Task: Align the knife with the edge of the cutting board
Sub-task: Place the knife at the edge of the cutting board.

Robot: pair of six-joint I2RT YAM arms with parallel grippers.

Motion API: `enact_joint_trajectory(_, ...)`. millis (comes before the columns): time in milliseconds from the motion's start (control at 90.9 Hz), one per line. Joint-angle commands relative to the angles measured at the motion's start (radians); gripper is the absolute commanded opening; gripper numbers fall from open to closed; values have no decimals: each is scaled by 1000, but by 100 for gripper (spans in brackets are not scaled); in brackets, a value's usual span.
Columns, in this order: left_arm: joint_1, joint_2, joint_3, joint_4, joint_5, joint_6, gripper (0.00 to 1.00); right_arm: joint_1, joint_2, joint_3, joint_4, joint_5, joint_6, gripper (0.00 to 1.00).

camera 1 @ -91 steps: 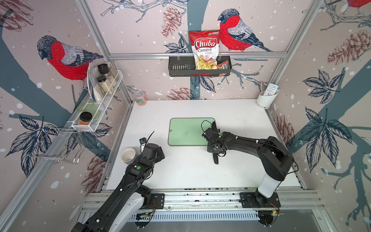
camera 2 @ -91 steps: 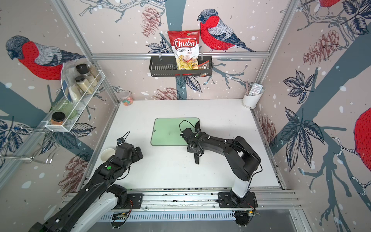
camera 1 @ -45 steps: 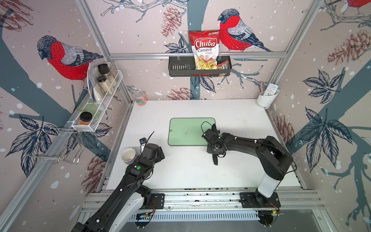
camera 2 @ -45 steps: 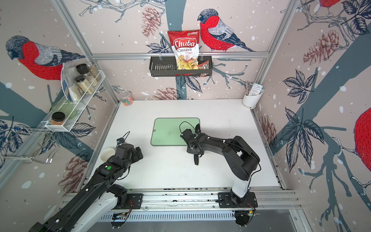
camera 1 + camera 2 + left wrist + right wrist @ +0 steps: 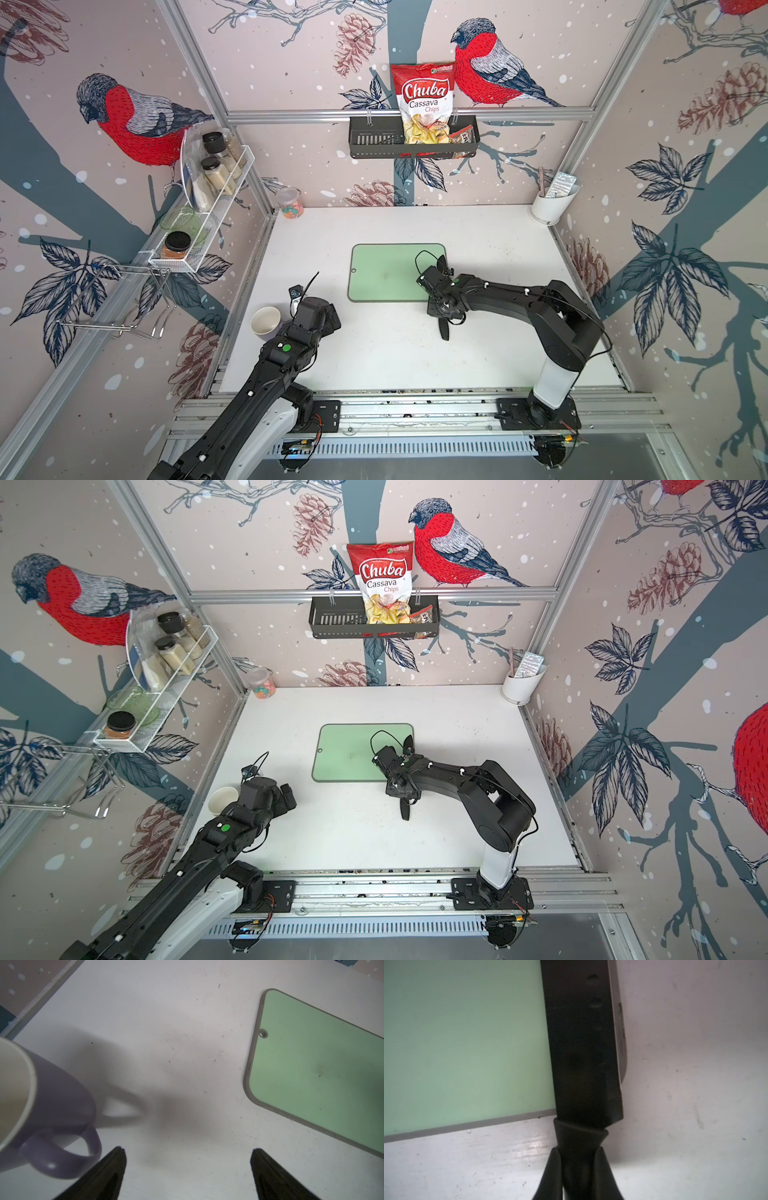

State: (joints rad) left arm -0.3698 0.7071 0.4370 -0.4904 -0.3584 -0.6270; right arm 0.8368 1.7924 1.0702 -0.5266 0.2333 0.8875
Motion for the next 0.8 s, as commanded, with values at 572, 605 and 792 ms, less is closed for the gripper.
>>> enact_joint_trajectory(572, -4, 28, 5, 32, 11, 15, 96, -16, -10, -15, -49, -2, -64, 0)
enact_joint_trajectory(605, -4, 28, 3, 33, 10, 16, 95, -16, -14, -16, -54, 3, -66, 0)
enact_joint_trajectory(792, -4, 28, 4, 33, 11, 16, 96, -22, -25, -20, -60, 13, -70, 0)
